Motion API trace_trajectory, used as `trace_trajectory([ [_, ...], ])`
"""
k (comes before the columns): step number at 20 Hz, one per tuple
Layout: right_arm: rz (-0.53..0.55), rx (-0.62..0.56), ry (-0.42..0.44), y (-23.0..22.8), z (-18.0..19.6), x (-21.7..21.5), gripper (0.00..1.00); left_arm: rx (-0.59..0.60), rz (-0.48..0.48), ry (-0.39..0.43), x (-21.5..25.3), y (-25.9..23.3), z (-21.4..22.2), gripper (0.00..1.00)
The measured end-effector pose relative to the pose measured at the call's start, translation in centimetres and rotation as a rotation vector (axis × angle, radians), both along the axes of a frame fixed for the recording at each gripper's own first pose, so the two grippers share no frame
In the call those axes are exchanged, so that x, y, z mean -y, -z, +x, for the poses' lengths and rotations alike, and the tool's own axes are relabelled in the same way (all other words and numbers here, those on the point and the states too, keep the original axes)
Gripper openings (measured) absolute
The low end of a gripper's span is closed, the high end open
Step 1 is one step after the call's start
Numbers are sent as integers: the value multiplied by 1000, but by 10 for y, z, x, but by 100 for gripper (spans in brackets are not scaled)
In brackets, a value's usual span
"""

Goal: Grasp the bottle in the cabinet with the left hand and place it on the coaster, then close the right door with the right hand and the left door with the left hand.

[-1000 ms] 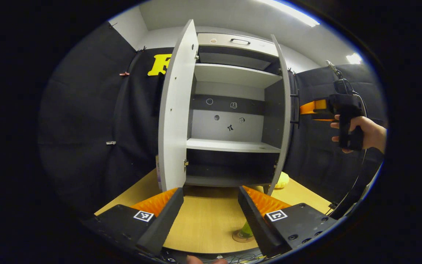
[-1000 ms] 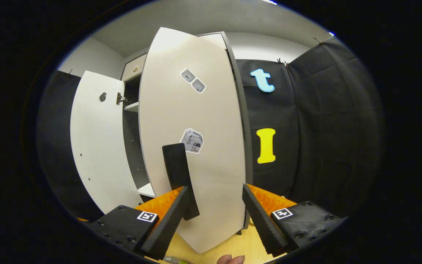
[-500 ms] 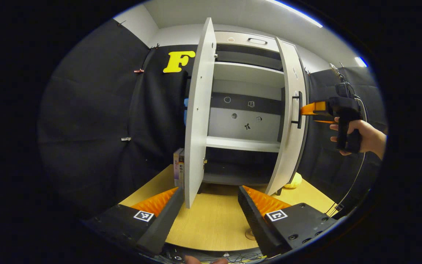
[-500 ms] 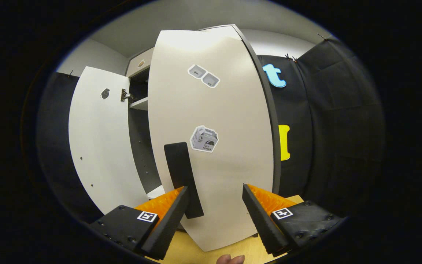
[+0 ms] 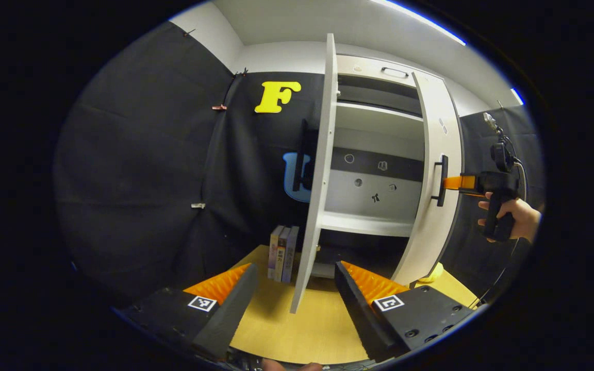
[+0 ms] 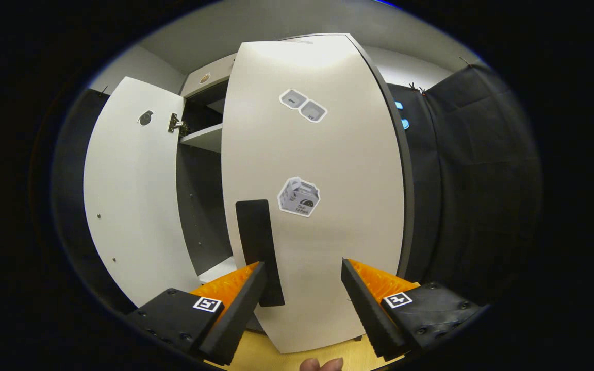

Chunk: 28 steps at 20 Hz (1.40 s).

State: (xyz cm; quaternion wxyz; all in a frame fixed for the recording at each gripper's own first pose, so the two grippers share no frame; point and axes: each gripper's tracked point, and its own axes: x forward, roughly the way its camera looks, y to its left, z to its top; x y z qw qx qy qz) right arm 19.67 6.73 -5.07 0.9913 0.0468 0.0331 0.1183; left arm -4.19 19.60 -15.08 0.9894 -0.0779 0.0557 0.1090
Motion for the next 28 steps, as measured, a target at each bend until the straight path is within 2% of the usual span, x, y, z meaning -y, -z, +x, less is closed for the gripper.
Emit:
trace_trajectory([
  [6,3,-20,40,0,8,-4,98,50,27,-48,-65,-40,51,95],
  [9,10,-17,57,-3,-5,-4,98,58,42,-58,-95,-57,82,95],
  [11,-23,-2,68,-5,-20,0,98,64,53,-51,-105,-66,103,95],
  [16,-85,-3,59,-3,-55,6,98,55,124,-20,-105,-71,140,92],
  [17,-93,-7,57,-2,-58,8,97,50,133,-11,-101,-71,144,95],
  [19,-101,-17,59,-1,-65,15,95,44,143,-9,-99,-72,146,92],
  [25,-28,-15,49,-20,-80,24,96,33,140,19,-79,-73,138,92],
  [28,-29,-16,50,-20,-89,32,96,28,109,31,-65,-71,135,92],
])
